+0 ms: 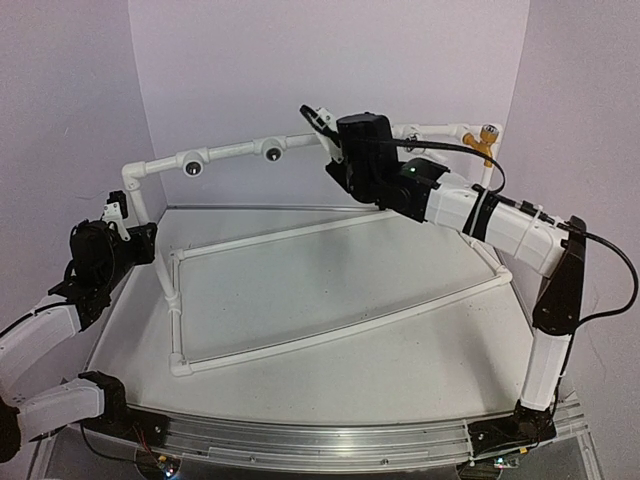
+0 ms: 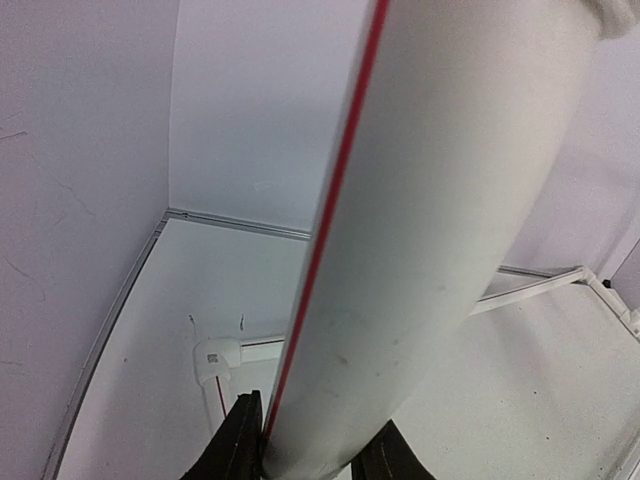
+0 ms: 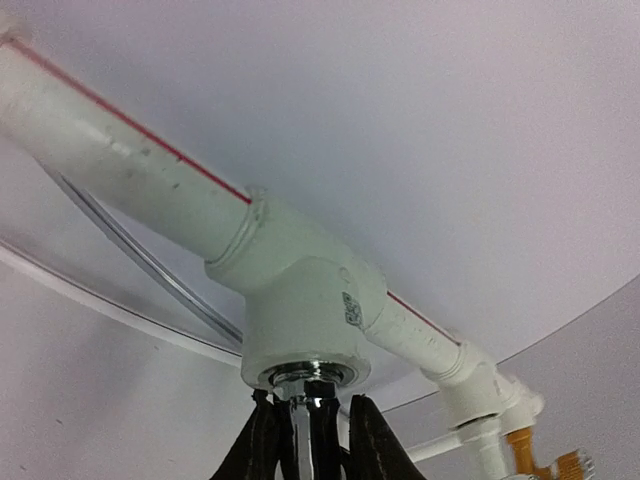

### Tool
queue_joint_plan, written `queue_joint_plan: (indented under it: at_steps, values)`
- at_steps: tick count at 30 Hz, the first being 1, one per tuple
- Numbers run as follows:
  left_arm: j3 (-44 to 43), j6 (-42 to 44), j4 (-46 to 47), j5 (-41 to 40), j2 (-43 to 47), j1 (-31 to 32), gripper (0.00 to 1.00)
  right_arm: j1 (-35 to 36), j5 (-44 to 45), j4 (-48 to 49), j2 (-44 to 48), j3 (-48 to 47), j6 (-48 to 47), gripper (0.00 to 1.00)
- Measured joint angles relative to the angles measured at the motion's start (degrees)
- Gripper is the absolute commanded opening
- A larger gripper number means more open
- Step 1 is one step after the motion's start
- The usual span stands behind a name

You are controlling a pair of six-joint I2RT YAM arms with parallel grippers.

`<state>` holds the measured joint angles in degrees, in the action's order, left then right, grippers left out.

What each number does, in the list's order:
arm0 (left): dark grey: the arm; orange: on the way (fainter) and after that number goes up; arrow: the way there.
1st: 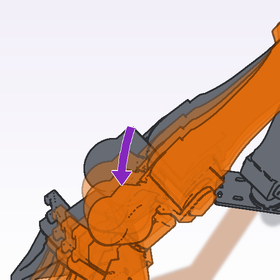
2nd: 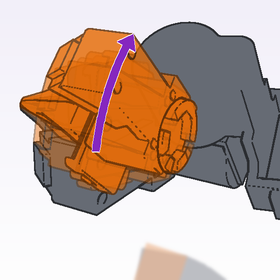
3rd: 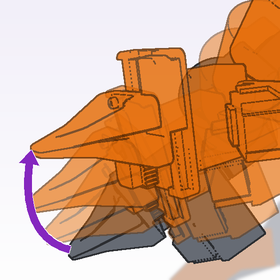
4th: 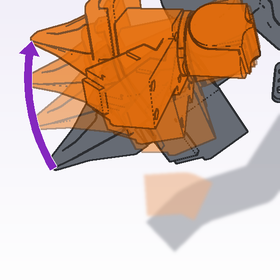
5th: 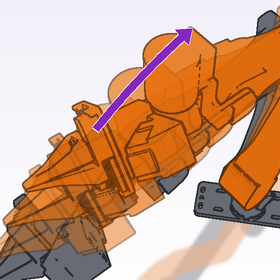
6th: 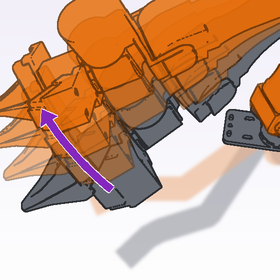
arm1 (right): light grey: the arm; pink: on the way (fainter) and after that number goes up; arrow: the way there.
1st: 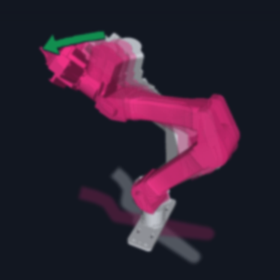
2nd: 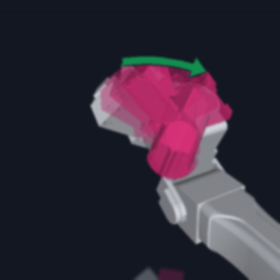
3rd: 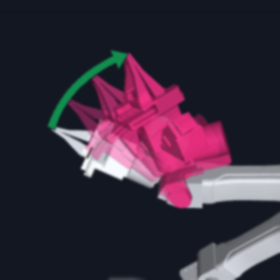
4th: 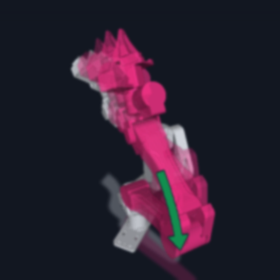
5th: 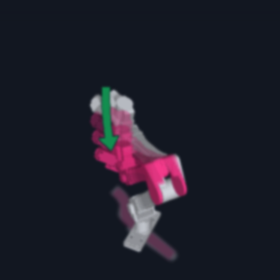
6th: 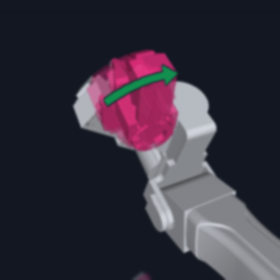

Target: Install the water faucets

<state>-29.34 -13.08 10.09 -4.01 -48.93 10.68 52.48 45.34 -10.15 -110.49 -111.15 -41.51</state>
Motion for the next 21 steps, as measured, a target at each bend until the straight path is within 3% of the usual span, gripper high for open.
queue_joint_plan:
  at_steps: [5,9,12,16,21]
  values:
    - [0.0,0.0,0.0,-0.1,0.0,0.0,0.00,-1.8,-9.0,-3.9,2.2,0.3,30.7,0.04]
    - [0.0,0.0,0.0,0.0,-0.1,0.0,0.00,-4.0,-19.7,-2.5,5.6,4.3,51.0,0.20]
    - [-0.1,0.0,-0.1,0.1,-0.1,0.0,0.00,-5.2,-25.0,-0.4,7.6,7.1,60.3,0.40]
    - [-0.2,0.1,-0.6,0.6,-0.1,0.0,0.00,-5.7,-30.1,3.5,9.6,10.1,62.9,0.73]
    - [-0.2,0.3,-0.8,1.2,0.1,0.0,0.00,-5.1,-33.8,6.7,16.9,17.2,55.2,0.88]
